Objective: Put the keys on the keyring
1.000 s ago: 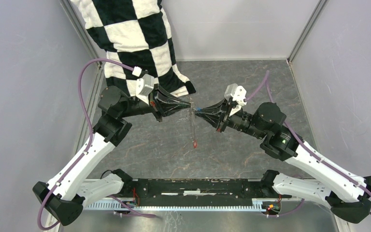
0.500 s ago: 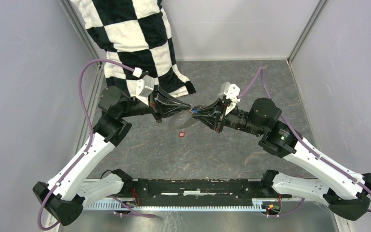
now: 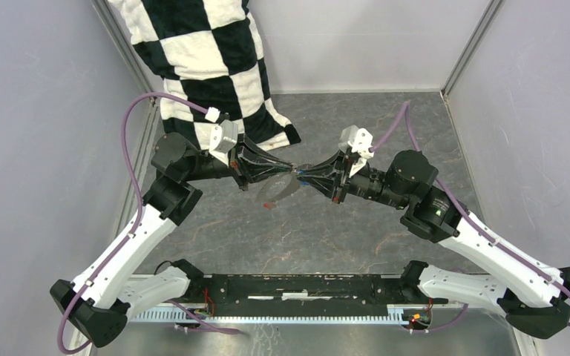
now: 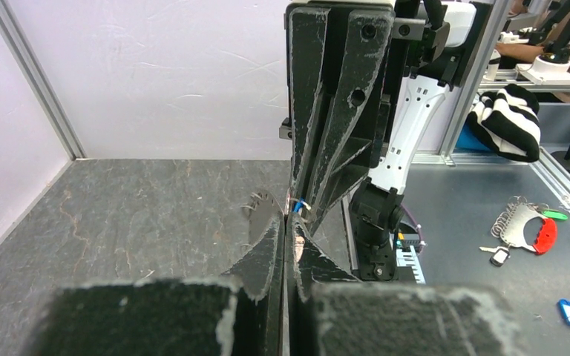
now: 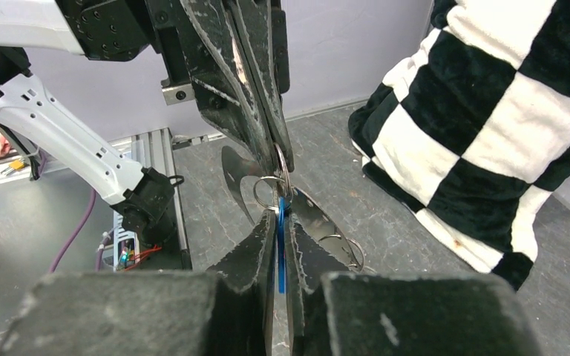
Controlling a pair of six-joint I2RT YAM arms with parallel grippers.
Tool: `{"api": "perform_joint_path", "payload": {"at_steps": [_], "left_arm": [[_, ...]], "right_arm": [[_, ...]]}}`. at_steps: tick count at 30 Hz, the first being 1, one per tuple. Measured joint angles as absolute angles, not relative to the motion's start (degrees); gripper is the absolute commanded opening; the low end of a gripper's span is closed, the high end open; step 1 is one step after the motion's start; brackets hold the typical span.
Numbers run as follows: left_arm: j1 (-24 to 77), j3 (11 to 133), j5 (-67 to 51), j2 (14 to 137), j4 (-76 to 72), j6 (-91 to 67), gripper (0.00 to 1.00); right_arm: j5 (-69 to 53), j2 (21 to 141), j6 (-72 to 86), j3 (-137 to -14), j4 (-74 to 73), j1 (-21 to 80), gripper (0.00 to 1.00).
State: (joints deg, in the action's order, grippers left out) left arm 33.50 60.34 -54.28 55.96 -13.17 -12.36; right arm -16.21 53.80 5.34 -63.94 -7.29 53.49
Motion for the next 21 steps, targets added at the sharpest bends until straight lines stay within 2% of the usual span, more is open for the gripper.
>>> {"api": "perform_joint_path", "payload": {"at_steps": [4, 7, 9, 11, 14, 21], "left_arm": [[33.50, 60.14, -54.61, 55.94, -12.32, -11.35, 0.02], [33.50, 60.07, -54.63, 55.92, -12.03, -10.41, 0.02], [33.50, 60.07, -54.68, 55.92, -11.97, -9.69, 0.02], [33.50, 60.07, -55.00, 55.92, -11.81, -9.50, 0.02], [33.52, 60.03, -55.72, 55.92, -11.14, -9.39, 0.02], [33.52, 60.03, -55.70, 55.64, -9.43, -8.21, 0.02]], "right_arm": [[-15.94, 53.54, 5.56, -63.92, -6.35, 53.49, 0.10], [-15.35, 53.34, 5.74, -63.88, -5.89, 53.49, 0.14], [-15.16, 53.30, 5.78, -63.88, -5.65, 53.49, 0.25], [-15.09, 53.34, 5.98, -63.88, -5.65, 53.49, 0.42], [-14.57, 53.41, 5.98, -63.88, -5.93, 53.49, 0.57], [-9.98, 49.17, 4.60, -61.30, -8.16, 53.32, 0.82]]}}
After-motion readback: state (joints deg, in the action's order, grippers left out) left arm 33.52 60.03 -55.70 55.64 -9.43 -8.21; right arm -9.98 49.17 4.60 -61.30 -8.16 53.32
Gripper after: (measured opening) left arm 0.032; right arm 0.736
